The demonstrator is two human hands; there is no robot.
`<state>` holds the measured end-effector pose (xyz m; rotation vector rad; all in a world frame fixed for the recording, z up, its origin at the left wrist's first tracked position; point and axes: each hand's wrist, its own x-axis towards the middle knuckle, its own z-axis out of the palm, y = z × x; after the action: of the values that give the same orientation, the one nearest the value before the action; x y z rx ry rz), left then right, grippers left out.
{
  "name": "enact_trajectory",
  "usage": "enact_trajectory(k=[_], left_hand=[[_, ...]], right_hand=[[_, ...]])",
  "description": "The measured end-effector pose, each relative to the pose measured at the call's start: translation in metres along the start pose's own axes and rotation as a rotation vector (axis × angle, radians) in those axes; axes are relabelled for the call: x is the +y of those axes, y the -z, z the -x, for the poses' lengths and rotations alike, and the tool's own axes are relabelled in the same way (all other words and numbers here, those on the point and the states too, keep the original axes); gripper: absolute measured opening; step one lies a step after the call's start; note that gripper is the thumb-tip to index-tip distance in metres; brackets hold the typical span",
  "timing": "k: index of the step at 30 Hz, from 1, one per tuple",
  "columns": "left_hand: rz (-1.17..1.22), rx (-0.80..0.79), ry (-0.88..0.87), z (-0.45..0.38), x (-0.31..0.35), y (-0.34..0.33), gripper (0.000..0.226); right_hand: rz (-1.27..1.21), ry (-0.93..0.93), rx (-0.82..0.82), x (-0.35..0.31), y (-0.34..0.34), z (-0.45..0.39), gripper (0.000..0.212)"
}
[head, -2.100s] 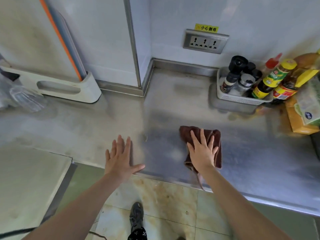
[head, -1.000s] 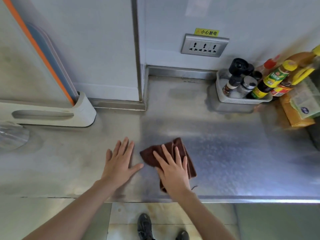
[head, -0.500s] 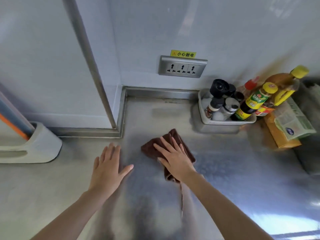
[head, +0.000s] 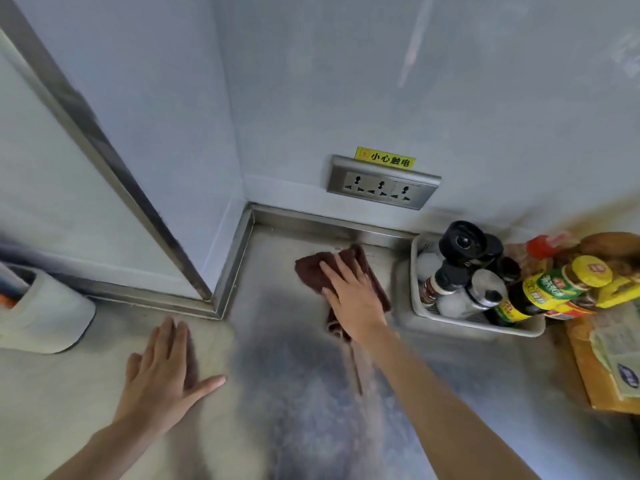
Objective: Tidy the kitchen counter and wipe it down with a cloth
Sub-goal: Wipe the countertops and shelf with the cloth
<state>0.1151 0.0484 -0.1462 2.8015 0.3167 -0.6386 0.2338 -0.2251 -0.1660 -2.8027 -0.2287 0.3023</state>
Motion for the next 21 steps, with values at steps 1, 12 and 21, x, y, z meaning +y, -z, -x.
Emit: enact_trajectory(k=[1, 12, 21], left_hand=[[0.001, -0.012, 0.012, 0.0, 0.001, 0.001, 0.149], [-0.079, -0.041, 0.033, 0.002, 0.004, 0.007, 0.143], [-0.07, -0.061, 0.032, 0.002, 0.007, 0.008, 0.11]], right_hand=[[-0.008, -0.099, 0.043, 0.012, 0.004, -0.007, 0.049], [-0.048, 0.101, 0.034, -0.058, -0.018, -0.031, 0.046], [-0.115, 0.032, 0.072, -0.101, -0.034, -0.033, 0.048]])
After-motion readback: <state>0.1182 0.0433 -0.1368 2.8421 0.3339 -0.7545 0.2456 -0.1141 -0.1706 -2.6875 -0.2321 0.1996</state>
